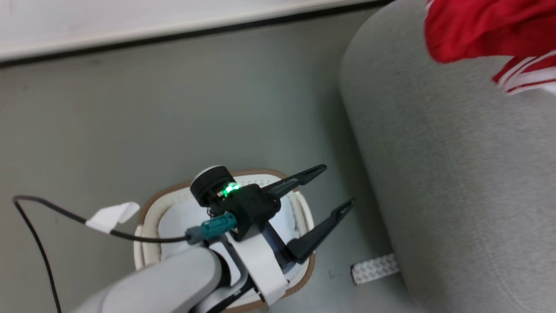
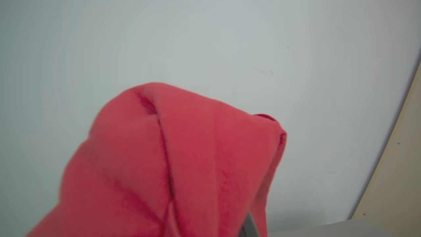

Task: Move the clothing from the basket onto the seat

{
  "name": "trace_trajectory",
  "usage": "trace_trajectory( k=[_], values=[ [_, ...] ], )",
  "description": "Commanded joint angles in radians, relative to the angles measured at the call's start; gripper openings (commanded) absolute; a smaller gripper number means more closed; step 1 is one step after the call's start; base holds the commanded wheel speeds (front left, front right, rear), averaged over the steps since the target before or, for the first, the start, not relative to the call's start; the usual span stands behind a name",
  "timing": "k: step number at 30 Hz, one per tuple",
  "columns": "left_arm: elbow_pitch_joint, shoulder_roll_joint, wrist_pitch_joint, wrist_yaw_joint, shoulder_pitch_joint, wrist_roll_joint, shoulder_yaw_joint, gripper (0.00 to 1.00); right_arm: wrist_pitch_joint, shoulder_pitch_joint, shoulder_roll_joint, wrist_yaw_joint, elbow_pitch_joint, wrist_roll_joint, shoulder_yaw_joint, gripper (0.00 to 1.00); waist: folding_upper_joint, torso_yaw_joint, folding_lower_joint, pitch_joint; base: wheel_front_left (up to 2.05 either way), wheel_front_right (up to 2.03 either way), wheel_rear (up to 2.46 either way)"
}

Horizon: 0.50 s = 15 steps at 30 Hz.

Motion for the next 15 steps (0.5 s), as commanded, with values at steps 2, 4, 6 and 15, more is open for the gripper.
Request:
trace_trajectory(
  k=[2,4,6,15],
  values=[
    [-0.018,0.026,0.003,-0.002,-0.024,0.016,0.010,1.00,0.008,-0.064,-0.054,-0.002,0.048,-0.006,-0.038,0.00,0.0000,0.085,-0.0004,0.112,0.00,0.00,0.00],
    [-0.029,0.037,0.003,-0.001,-0.030,0.019,0.017,1.00,0.013,-0.091,-0.083,-0.002,0.094,-0.004,-0.066,0.00,0.0000,0.099,-0.0004,0.139,0.00,0.00,0.00],
    [-0.033,0.048,-0.002,0.000,-0.032,0.019,0.022,1.00,0.015,-0.102,-0.108,-0.002,0.140,-0.011,-0.086,0.00,0.0000,0.110,-0.0004,0.155,0.00,0.00,0.00],
    [-0.041,0.085,-0.015,0.009,-0.022,0.006,0.040,1.00,0.013,-0.044,-0.169,-0.002,0.348,-0.059,-0.184,0.00,0.0000,0.122,-0.0004,0.190,0.00,0.00,0.00]
  ],
)
